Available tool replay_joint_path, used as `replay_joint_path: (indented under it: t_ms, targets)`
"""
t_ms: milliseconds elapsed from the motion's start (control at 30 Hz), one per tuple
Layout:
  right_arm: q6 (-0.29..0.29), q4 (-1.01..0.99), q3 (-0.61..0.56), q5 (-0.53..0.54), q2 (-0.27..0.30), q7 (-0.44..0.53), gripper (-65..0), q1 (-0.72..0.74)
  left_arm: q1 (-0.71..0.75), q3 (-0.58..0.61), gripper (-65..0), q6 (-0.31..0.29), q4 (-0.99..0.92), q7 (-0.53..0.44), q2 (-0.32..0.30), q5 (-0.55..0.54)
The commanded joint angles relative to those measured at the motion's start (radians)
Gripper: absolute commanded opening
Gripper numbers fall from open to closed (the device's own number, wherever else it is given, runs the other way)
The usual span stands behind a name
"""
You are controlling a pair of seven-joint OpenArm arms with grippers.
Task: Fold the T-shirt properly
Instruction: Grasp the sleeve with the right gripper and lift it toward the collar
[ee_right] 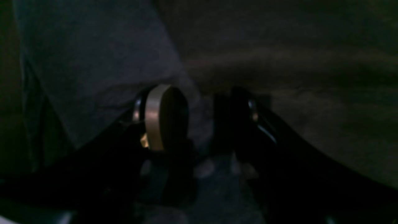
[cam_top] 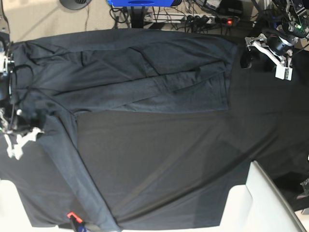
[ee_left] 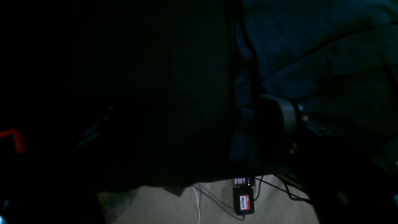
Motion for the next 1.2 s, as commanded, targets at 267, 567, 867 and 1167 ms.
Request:
replay_joint_path:
  t_ms: [267,567,867,1167]
  targets:
    - [0.005,-0.063,0.000,0.010,0.010,0.082,-36.3,0.024,0.002,-0.006,-11.0,-0.009,0.013,-0.020,-0.015,-0.016]
    - [0.005,-0.055,0.000,0.010,-0.015,0.076,-59.1,0.006,0.001,-0.006,-11.0,-0.009,0.013,-0.018,-0.015,-0.016]
    - [-0.001,0.278,0.009,0.018,-0.010,-0.144,-65.0,-0.100,-0.002,-0.006,-11.0,-0.009,0.013,-0.015,-0.013,-0.016]
    - [-0.002,0.793,0.230,0.012,-0.059,-0.460,-65.0,-0.356,-0.007,-0.003,-11.0,-0.009,0.013,-0.015,-0.012,-0.016]
